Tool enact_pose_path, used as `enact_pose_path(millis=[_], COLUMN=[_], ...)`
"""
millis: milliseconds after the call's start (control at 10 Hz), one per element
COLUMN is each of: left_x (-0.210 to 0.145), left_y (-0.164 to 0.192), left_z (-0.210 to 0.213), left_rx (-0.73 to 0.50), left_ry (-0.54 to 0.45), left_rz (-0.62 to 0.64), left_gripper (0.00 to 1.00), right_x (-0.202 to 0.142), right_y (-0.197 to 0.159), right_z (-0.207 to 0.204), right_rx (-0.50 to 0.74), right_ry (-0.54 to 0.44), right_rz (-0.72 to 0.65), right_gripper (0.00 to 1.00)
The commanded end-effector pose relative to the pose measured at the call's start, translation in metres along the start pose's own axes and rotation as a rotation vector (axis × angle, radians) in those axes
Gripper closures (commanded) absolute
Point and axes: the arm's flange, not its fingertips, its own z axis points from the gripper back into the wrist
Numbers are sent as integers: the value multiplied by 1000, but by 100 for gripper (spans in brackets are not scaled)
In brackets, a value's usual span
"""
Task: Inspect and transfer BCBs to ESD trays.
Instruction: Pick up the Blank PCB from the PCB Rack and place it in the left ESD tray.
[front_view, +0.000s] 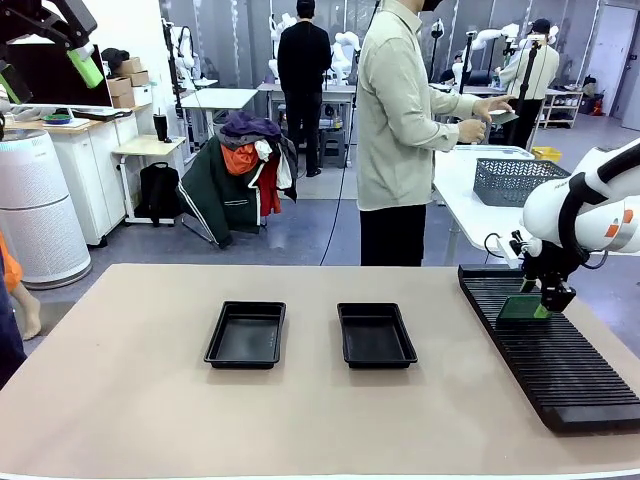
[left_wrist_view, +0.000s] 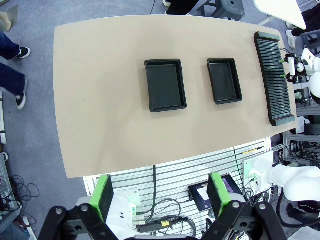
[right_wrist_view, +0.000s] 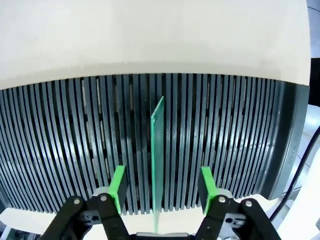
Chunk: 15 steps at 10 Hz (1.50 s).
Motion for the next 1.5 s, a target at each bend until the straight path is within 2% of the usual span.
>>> enact_pose_path(millis=[0, 600, 1400], left_x=[0, 0, 0], left_y=[1, 1, 1], left_z=[0, 0, 0], left_rx=[1, 1, 1], left_ry=[1, 1, 1], left_rz=[5, 5, 5], left_gripper=[0, 0, 0], right_x=[-3, -6, -4], right_y=[1, 3, -1], right_z=[1, 2, -1], right_rx=[-13, -28, 18], right_ry=[16, 12, 16], right_rz=[23, 47, 52], right_gripper=[29, 56, 90])
